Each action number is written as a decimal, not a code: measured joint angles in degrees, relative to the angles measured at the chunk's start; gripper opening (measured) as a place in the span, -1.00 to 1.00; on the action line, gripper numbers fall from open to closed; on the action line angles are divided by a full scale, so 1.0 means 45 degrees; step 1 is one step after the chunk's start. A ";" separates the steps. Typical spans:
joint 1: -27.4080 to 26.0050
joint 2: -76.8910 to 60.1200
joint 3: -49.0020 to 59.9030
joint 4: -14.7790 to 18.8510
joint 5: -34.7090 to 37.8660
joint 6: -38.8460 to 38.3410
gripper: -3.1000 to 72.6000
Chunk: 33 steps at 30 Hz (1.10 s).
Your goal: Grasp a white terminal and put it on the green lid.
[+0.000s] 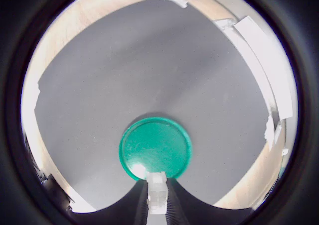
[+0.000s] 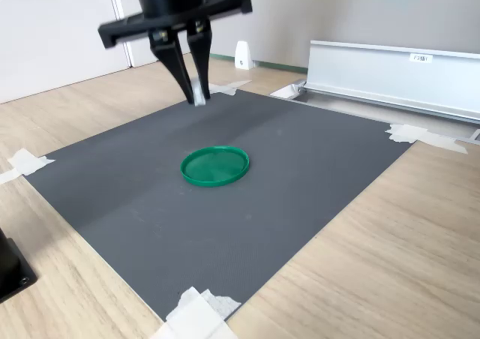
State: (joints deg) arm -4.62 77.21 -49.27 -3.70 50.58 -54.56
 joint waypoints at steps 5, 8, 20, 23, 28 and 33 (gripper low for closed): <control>0.0056 0.0760 0.1113 -0.0409 -0.1484 0.0265 -0.69; 0.0071 0.1099 0.1408 -0.0636 -0.2130 0.0308 -0.69; 0.0071 0.1786 0.1446 -0.0902 -0.3351 0.0320 -0.69; 0.0071 0.1970 0.1446 -0.0902 -0.3318 0.0156 -0.69; 0.0071 0.2218 0.1446 -0.0902 -0.3256 -0.0208 -0.50; 0.0071 0.2303 0.1446 -0.0881 -0.3268 -0.0255 0.06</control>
State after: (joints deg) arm -4.30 87.57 -42.76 -7.67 35.87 -55.71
